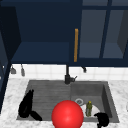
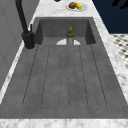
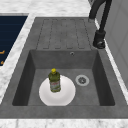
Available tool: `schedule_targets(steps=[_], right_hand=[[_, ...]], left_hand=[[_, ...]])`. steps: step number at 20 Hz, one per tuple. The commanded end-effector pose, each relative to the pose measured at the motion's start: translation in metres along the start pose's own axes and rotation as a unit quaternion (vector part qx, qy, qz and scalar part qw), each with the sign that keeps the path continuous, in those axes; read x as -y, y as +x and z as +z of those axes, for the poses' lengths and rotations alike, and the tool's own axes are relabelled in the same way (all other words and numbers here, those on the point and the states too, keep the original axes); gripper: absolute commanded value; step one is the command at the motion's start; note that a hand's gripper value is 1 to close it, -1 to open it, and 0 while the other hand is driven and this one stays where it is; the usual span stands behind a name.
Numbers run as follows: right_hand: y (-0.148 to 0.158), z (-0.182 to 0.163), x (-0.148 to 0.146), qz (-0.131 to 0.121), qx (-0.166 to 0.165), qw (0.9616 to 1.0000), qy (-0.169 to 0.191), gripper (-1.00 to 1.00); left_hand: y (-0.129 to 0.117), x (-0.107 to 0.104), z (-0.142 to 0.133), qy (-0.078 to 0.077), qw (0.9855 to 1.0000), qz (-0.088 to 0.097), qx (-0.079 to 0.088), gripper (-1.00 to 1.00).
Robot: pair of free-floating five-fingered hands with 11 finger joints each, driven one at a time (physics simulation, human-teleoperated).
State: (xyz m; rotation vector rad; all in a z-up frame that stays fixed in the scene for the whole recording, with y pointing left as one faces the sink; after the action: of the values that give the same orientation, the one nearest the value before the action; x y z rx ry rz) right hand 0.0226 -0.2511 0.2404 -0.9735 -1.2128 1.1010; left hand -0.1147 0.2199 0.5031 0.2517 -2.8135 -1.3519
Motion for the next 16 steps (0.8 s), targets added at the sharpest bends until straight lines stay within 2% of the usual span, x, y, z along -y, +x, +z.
schedule_targets(steps=[1,16], right_hand=[[0.0,0.0,0.0,0.0,0.0,1.0,0.0,0.0],[0.0,0.0,0.0,0.0,0.0,1.0,0.0,0.0]], left_hand=[[0.007,0.004,-0.001,-0.06,0.998,-0.011,0.016,-1.0],[0.032,0.017,-0.004,-0.077,0.9967,-0.019,0.019,-1.0]])
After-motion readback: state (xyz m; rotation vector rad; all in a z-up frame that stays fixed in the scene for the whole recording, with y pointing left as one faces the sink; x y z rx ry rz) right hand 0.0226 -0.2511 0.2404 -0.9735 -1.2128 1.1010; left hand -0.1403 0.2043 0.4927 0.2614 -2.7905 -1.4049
